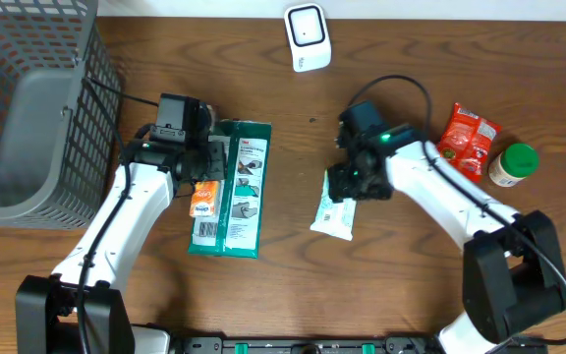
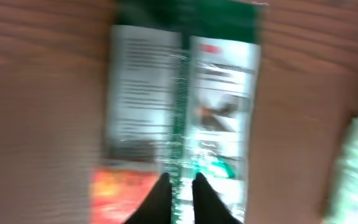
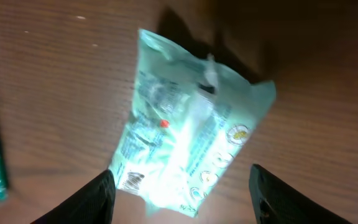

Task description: Scan the item barcode

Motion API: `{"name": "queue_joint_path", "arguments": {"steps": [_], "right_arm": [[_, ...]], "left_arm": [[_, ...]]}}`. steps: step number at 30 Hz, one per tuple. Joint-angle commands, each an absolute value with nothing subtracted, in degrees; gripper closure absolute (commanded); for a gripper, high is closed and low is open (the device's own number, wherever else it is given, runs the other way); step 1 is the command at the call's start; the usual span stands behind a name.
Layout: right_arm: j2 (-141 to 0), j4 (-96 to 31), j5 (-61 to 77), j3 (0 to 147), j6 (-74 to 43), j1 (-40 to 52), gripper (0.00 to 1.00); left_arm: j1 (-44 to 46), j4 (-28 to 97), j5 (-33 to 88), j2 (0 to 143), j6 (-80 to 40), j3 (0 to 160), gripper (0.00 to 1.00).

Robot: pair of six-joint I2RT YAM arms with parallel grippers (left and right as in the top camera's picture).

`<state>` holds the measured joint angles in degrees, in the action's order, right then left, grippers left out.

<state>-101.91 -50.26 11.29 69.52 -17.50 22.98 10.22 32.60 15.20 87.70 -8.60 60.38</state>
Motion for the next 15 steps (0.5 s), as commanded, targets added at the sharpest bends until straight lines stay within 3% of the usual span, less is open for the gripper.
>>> {"name": "queue_joint_path", "arguments": {"steps": [1, 15], "right_arm": [[-102.54, -51.68, 22.22, 69.19, -16.6, 18.72, 0.36], [-102.54, -51.92, 33.39, 62.02, -8.73, 4.71, 0.37]], "left_arm": [[11.31, 31.75, 26.59, 87.79, -5.61, 59.72, 0.92], [28.67, 22.02, 26.37, 95.09, -8.43, 59.72, 0.92]]}}
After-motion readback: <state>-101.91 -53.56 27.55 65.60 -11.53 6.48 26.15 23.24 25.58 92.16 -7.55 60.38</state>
